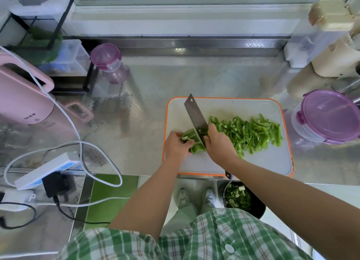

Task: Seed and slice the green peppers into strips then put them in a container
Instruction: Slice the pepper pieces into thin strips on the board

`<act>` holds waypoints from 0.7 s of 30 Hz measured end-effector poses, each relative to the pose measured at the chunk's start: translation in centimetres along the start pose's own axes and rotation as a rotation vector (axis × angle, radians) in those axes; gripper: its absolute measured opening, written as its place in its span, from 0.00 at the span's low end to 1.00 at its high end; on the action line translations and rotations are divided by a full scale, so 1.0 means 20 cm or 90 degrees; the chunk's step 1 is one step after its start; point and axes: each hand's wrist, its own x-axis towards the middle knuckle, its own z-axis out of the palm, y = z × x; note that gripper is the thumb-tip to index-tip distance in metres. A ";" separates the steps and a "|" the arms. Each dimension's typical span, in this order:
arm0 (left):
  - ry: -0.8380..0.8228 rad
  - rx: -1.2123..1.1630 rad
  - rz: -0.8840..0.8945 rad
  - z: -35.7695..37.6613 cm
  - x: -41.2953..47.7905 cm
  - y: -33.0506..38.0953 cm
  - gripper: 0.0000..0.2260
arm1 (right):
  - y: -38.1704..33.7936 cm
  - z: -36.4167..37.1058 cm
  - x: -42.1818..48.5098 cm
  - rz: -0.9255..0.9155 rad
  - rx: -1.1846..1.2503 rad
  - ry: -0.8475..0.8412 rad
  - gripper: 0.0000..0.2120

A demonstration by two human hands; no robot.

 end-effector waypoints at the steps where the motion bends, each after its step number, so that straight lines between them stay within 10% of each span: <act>1: 0.010 0.001 -0.001 0.01 0.00 0.01 0.15 | 0.00 -0.02 -0.01 -0.018 0.003 0.001 0.06; 21: 0.031 0.183 0.053 0.01 0.04 0.02 0.15 | -0.03 0.01 -0.05 0.034 -0.138 -0.083 0.06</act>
